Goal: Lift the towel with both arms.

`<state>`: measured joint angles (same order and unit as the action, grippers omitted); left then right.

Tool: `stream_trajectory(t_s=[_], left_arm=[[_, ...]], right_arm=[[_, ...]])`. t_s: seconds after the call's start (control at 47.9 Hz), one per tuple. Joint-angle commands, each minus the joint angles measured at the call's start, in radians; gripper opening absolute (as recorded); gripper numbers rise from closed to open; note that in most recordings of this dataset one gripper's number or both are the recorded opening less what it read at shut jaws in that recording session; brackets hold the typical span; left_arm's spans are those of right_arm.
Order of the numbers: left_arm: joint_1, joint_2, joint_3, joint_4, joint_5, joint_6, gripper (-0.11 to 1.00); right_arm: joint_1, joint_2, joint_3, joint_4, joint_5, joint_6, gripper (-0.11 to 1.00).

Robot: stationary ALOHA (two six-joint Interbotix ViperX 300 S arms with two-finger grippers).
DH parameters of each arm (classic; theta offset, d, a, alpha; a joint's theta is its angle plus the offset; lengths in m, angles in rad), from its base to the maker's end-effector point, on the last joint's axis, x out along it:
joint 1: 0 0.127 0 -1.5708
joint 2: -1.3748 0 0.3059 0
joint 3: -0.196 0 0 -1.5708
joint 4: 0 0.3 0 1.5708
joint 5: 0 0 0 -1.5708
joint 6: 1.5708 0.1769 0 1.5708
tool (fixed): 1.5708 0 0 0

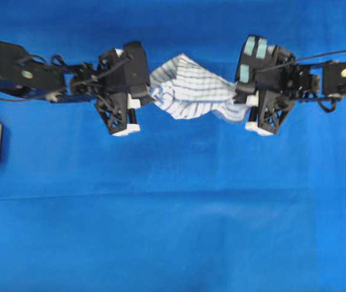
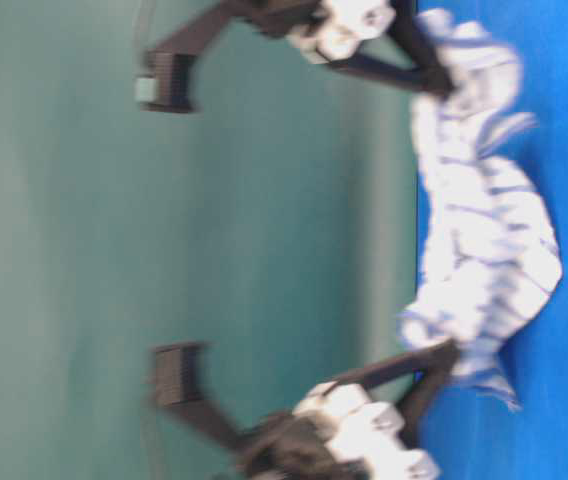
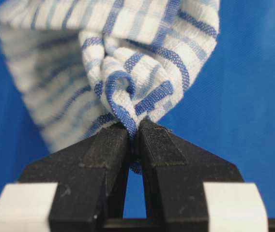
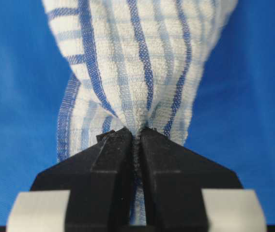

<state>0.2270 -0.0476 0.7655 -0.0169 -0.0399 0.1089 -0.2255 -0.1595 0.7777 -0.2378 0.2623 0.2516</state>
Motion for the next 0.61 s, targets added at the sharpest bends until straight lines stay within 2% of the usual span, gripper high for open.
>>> stream_trajectory(t_s=[0.0,0.271,0.585], left_arm=[[0.002,-0.106,-0.026,-0.002,0.064,0.0,0.03],[0.002,-0.319,-0.078,-0.002,0.27,0.002,0.03],[0.002,-0.469,-0.241,-0.002,0.462,0.002,0.03]], right_arm=[[-0.003,-0.083,-0.055,0.0,0.054,-0.005,0.05],[-0.003,-0.218,-0.199,-0.003,0.23,-0.023,0.05],[-0.003,-0.268,-0.41,-0.003,0.382,-0.098,0.05]])
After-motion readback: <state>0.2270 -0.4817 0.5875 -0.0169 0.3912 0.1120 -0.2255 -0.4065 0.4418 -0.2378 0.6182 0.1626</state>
